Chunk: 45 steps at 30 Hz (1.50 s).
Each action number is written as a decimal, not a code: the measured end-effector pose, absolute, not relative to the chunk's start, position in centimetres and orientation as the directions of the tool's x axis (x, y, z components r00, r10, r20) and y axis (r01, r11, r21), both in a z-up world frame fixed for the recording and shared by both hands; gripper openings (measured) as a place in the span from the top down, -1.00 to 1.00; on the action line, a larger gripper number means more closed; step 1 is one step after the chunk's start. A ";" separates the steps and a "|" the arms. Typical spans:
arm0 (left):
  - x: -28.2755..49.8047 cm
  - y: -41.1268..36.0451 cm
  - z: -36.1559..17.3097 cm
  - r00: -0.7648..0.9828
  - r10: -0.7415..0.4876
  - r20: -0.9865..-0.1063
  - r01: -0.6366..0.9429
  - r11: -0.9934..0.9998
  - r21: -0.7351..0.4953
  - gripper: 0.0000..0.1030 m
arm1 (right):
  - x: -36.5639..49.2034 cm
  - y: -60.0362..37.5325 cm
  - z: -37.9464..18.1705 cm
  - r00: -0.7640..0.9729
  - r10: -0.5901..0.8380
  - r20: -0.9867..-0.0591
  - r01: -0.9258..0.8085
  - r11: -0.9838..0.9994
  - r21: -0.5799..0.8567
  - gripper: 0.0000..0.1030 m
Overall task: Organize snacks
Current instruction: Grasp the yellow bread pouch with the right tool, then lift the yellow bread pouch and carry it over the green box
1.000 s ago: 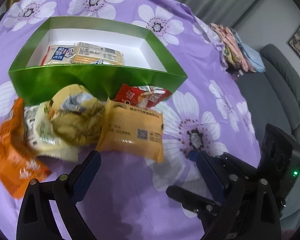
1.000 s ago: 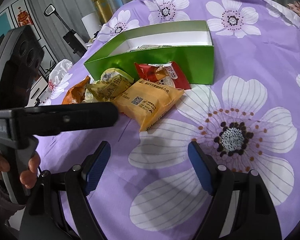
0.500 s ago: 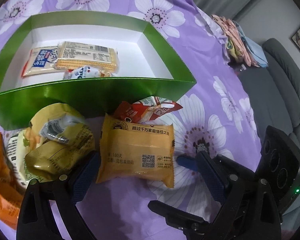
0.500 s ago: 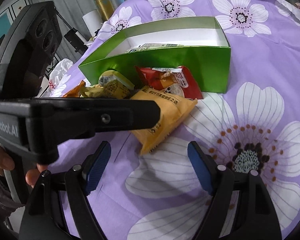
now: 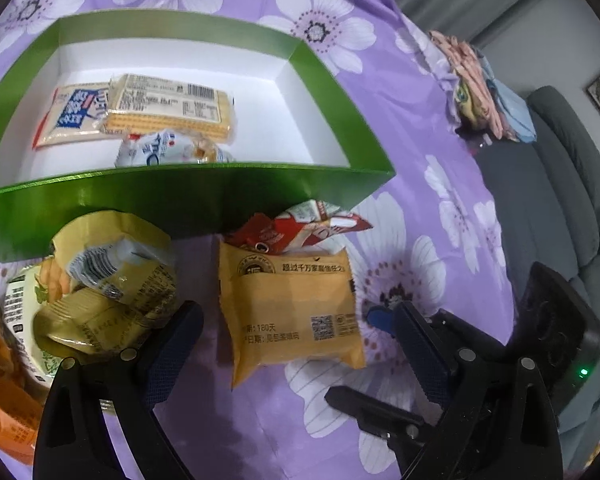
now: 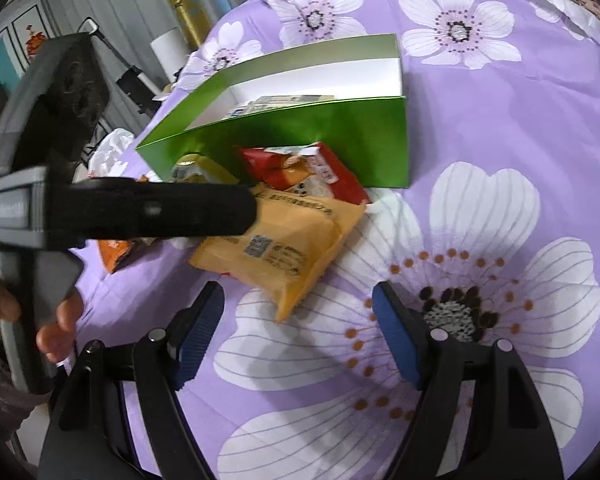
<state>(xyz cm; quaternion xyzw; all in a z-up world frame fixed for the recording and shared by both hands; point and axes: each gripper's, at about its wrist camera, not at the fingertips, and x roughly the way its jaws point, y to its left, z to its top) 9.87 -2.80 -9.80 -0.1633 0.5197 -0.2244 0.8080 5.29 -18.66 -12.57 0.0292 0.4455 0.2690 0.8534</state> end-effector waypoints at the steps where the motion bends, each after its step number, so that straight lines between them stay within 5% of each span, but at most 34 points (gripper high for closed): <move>1: 9.9 -3.1 -9.9 0.353 -0.533 -0.769 0.199 0.846 -0.495 -0.86 | 5.3 -18.6 -12.7 0.457 0.486 -0.745 -0.436 0.853 0.288 -0.48; 4: 9.9 -3.6 -9.8 0.353 -0.530 -0.771 0.204 0.848 -0.490 -0.76 | 5.6 -18.2 -13.0 0.451 0.486 -0.749 -0.443 0.850 0.284 -0.36; 12: 10.3 -3.3 -11.0 0.330 -0.500 -0.800 0.167 0.866 -0.472 -0.05 | 6.4 -18.0 -13.4 0.442 0.487 -0.753 -0.454 0.846 0.281 0.09; 26: 8.5 -5.0 -9.7 0.382 -0.438 -0.814 0.233 0.898 -0.374 0.00 | 5.6 -18.2 -13.2 0.446 0.502 -0.741 -0.475 0.835 0.279 0.44; 45: 3.2 -5.7 -5.2 0.488 -0.413 -0.769 0.291 0.908 -0.303 0.00 | 0.8 -18.2 -9.0 0.495 0.515 -0.700 -0.521 0.821 0.235 0.45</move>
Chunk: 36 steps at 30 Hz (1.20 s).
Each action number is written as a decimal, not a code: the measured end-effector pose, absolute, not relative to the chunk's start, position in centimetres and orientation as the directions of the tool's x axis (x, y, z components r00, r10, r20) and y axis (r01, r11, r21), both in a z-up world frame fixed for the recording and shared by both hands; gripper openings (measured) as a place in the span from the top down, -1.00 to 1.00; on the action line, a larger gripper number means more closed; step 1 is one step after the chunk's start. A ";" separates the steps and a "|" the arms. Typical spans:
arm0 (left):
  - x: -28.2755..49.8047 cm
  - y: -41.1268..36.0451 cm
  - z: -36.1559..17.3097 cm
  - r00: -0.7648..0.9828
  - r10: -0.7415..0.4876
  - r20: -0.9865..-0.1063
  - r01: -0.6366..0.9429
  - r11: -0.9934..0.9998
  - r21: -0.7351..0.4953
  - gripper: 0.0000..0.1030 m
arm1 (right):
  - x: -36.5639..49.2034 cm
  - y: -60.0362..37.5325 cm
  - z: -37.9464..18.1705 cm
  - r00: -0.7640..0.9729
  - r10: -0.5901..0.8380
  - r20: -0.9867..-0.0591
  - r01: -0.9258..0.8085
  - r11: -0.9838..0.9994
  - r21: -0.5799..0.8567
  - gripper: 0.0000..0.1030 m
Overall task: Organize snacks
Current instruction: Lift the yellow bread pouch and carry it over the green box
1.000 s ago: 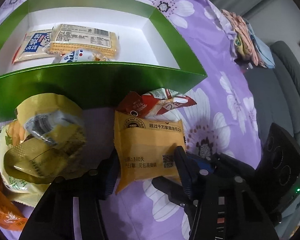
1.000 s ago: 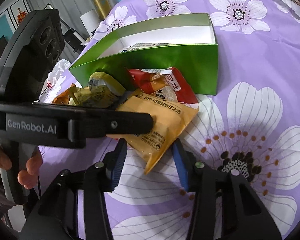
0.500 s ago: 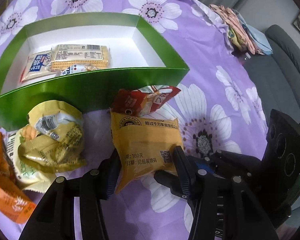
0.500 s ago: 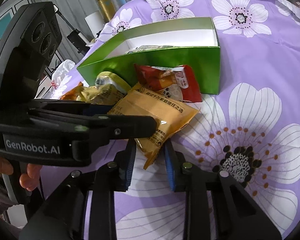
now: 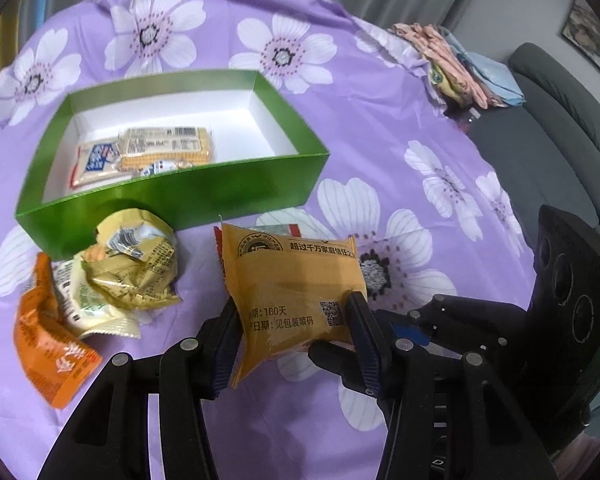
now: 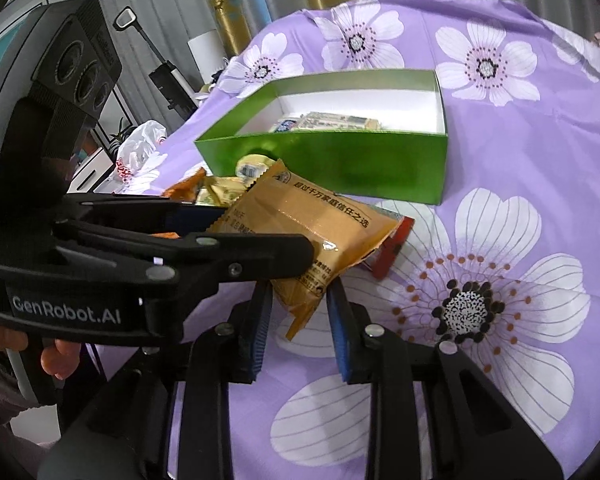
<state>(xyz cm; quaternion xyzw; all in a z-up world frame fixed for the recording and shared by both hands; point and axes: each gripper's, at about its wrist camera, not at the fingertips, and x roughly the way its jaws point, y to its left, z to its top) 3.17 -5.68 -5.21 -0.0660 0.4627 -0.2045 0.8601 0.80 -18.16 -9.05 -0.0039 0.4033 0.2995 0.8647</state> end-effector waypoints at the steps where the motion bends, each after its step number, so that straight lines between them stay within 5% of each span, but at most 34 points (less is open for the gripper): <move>1: 2.9 -5.7 -5.0 0.494 -0.412 -0.766 0.292 0.908 -0.301 0.00 | 0.5 -18.2 -8.8 0.498 0.516 -0.697 -0.523 0.820 0.232 0.45; 36: -0.9 -2.3 0.7 0.646 -0.403 -0.648 0.288 0.915 -0.281 0.00 | -2.1 -15.0 -2.4 0.580 0.526 -0.622 -0.601 0.792 0.109 0.45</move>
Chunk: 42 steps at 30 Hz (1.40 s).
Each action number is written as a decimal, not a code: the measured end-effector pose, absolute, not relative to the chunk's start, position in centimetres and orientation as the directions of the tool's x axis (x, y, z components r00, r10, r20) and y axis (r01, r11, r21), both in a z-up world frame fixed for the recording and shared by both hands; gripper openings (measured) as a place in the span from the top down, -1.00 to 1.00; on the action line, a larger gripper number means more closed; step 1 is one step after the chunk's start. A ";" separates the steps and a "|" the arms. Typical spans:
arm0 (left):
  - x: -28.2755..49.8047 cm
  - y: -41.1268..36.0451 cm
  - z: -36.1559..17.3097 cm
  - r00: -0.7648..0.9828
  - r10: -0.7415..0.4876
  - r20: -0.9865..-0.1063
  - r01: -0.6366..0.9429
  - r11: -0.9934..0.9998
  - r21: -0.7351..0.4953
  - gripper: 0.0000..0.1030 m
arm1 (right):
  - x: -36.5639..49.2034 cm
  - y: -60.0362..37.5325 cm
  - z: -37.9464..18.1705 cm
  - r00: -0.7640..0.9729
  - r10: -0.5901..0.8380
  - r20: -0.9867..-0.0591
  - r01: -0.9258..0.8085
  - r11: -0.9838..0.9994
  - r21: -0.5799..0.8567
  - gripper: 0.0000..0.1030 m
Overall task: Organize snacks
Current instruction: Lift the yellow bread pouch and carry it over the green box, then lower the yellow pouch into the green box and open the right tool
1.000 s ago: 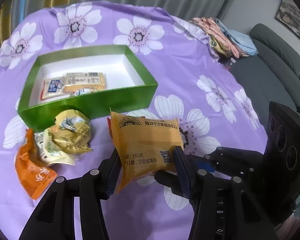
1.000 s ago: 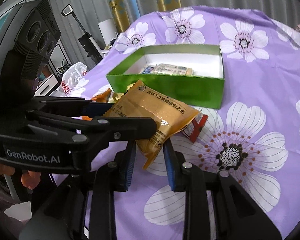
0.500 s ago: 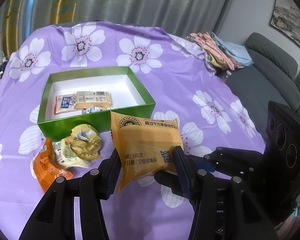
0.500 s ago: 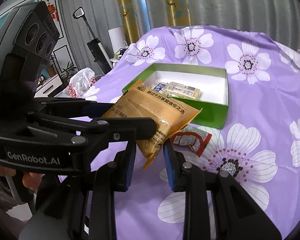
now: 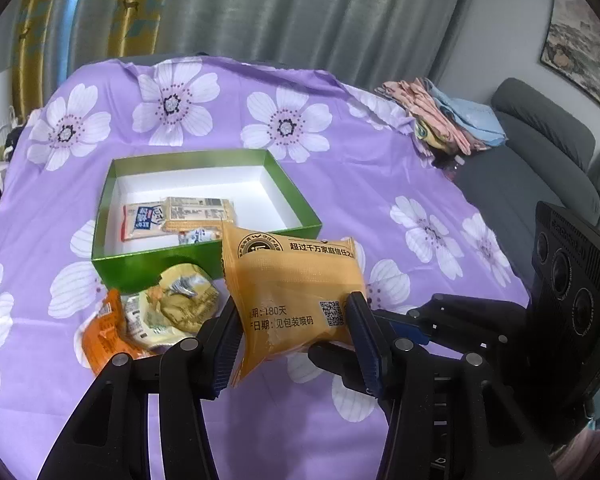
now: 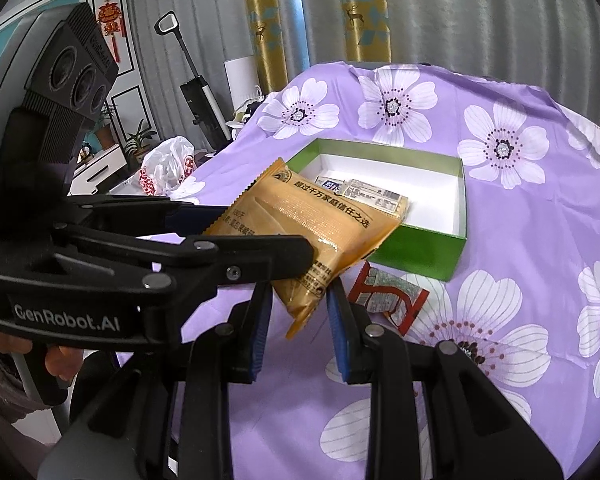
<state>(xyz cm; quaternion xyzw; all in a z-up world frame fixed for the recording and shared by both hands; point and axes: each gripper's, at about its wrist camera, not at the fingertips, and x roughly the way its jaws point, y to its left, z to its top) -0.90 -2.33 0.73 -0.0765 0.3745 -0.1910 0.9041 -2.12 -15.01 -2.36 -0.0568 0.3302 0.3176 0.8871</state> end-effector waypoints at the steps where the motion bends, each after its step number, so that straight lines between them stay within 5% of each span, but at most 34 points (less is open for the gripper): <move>1: -0.9 -2.2 0.8 0.648 -0.403 -0.647 0.288 0.915 -0.282 0.00 | -2.1 -14.9 -2.3 0.581 0.526 -0.621 -0.602 0.791 0.107 0.45; 42: 7.0 -0.8 0.7 0.659 -0.375 -0.652 0.287 0.927 -0.243 0.00 | 5.8 -13.5 -2.4 0.595 0.533 -0.601 -0.592 0.797 0.120 0.44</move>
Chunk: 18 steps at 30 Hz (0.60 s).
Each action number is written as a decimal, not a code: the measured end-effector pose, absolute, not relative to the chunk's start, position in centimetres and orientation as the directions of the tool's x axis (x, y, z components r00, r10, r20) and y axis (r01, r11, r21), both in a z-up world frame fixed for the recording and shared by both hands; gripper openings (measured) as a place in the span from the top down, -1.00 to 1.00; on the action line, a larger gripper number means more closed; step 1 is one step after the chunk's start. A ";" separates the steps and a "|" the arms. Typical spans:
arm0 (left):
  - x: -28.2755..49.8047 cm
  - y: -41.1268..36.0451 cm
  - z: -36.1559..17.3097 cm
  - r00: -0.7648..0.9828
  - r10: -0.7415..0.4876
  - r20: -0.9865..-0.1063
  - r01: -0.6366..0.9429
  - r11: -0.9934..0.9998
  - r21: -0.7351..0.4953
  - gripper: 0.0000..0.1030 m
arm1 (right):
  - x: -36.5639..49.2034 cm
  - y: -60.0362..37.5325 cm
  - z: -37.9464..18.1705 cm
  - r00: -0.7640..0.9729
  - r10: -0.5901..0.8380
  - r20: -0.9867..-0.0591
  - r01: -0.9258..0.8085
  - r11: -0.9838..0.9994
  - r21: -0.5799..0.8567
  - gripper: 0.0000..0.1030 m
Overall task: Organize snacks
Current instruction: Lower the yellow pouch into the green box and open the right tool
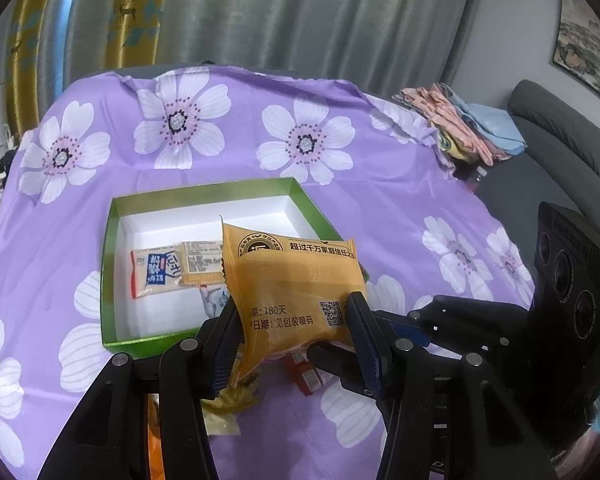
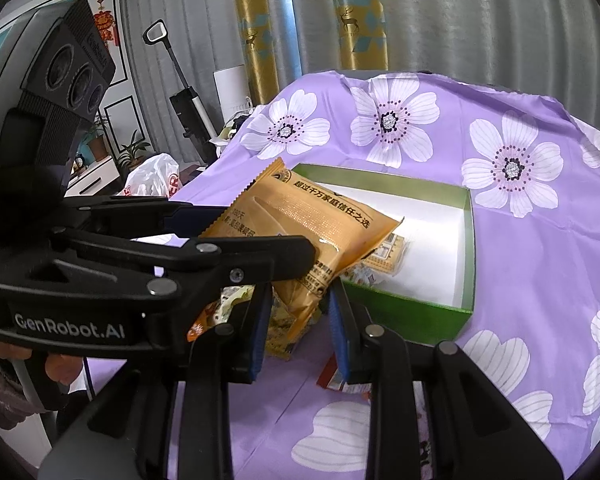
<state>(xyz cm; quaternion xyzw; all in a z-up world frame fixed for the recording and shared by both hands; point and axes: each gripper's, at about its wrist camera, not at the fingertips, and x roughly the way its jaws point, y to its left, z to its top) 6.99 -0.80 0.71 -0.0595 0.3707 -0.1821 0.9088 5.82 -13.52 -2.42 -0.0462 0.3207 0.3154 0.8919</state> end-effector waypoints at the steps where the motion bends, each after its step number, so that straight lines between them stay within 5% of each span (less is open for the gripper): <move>1: 7.2 -0.8 0.6 0.658 -0.376 -0.653 0.286 0.926 -0.245 0.00 | 6.0 -13.5 -2.5 0.596 0.533 -0.601 -0.592 0.797 0.119 0.44; 18: 12.1 -0.2 -0.5 0.647 -0.369 -0.667 0.262 0.929 -0.261 0.00 | 10.5 -13.1 -3.6 0.589 0.530 -0.610 -0.581 0.802 0.136 0.44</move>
